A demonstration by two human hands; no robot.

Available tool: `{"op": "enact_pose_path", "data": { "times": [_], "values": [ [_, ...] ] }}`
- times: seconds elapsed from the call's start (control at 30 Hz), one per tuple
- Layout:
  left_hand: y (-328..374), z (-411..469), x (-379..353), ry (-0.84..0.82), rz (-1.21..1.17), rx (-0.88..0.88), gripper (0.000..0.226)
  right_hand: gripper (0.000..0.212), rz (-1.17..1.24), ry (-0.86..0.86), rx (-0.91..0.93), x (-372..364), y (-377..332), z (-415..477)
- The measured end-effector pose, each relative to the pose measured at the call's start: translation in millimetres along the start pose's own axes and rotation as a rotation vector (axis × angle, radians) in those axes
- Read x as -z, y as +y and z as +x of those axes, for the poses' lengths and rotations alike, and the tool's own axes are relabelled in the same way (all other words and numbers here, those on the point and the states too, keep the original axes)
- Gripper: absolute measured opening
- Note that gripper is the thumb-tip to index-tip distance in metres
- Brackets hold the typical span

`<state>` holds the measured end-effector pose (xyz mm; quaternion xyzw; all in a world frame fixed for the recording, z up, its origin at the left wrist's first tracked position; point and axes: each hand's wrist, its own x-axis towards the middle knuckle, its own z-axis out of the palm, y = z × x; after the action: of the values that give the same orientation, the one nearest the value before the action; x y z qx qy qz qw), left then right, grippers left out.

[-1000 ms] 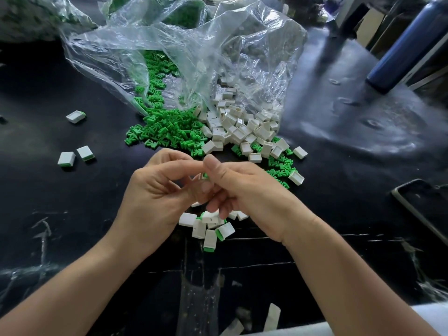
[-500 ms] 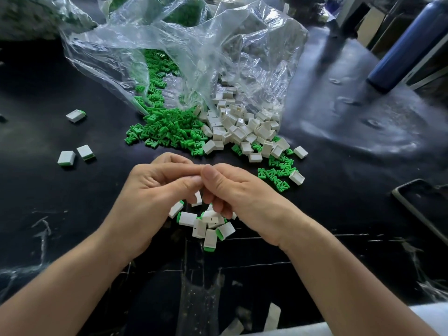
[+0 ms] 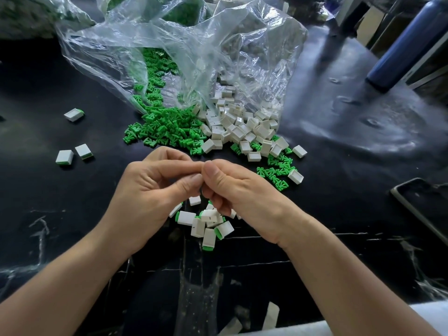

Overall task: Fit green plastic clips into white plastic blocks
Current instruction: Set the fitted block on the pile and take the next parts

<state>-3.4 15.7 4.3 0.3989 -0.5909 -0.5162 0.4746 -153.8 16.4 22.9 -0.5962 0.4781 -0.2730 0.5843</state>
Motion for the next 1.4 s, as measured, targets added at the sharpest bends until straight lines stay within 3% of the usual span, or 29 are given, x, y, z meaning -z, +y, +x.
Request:
{"op": "enact_pose_path", "data": {
  "times": [0.1, 0.23, 0.43, 0.63, 0.87, 1.07, 1.4],
  "values": [
    [-0.6, -1.2, -1.5, 0.039, 0.081, -0.038, 0.019, 0.028, -0.004, 0.012, 0.007, -1.3, 1.7, 1.3],
    [2.5, -2.3, -2.1, 0.054, 0.057, -0.052, 0.023, 0.051, 0.121, -0.053, 0.03, 4.0, 3.3, 3.5],
    [1.4, -1.8, 0.4, 0.04, 0.088, -0.072, 0.023, 0.025, 0.334, -0.145, 0.041, 6.2, 1.2, 2.7],
    [0.9, -1.3, 1.3, 0.016, 0.075, -0.057, 0.024, 0.029, 0.419, -0.192, 0.015, 9.0, -1.1, 2.5],
    [-0.9, -4.3, -1.7, 0.034, 0.074, -0.09, 0.02, 0.021, 0.056, 0.014, -0.006, -3.2, 2.4, 1.3],
    [-0.1, -1.4, -4.8, 0.043, -0.039, -0.1, 0.026, 0.026, 0.058, 0.014, 0.011, -0.5, -2.2, -0.6],
    [-9.1, 1.7, 2.4, 0.009, 0.123, -0.223, 0.026, 0.031, 0.056, 0.042, 0.024, -7.9, 1.4, -0.8]
  ]
}}
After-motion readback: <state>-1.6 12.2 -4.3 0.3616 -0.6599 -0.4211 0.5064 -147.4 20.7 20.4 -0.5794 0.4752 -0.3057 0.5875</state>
